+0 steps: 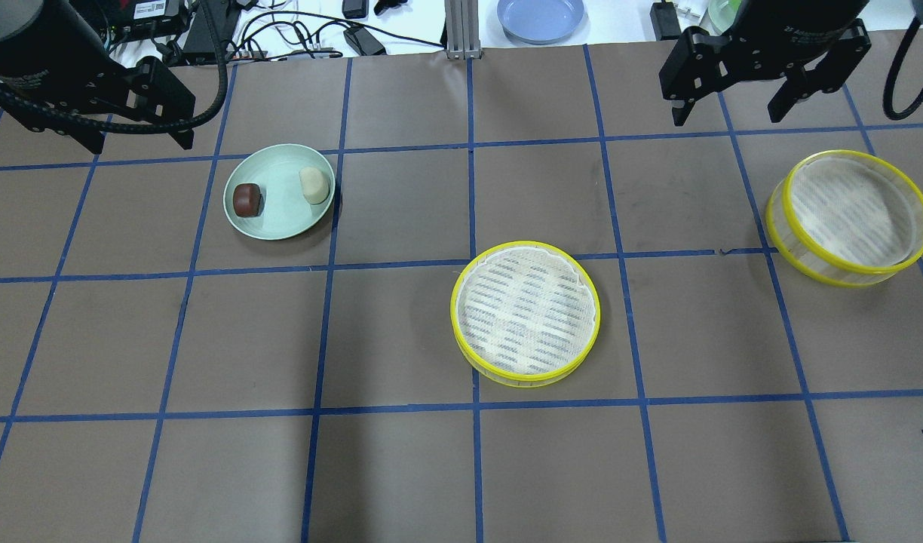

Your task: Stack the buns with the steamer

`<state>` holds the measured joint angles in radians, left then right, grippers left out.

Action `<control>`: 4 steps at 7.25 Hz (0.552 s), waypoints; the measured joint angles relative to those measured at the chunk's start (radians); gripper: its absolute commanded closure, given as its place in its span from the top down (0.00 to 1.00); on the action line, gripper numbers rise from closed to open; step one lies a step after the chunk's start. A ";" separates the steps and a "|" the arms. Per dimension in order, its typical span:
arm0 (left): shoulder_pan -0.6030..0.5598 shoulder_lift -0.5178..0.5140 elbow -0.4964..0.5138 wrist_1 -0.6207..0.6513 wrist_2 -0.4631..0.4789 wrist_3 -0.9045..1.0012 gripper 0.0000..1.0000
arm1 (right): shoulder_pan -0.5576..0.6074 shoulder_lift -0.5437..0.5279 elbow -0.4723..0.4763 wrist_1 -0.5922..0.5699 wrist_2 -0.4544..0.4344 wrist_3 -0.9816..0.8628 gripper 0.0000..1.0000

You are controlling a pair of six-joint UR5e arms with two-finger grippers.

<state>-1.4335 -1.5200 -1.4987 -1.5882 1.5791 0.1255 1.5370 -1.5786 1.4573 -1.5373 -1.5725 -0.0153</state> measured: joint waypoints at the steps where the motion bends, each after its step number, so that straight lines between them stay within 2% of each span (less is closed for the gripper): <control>1: 0.000 0.006 -0.001 -0.004 0.001 0.000 1.00 | 0.000 -0.001 0.000 0.001 -0.001 0.000 1.00; 4: 0.005 -0.002 -0.004 -0.003 0.000 0.001 1.00 | 0.000 -0.003 0.000 0.003 -0.003 0.000 1.00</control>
<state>-1.4282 -1.5225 -1.5029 -1.5912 1.5794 0.1268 1.5370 -1.5819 1.4573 -1.5342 -1.5758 -0.0153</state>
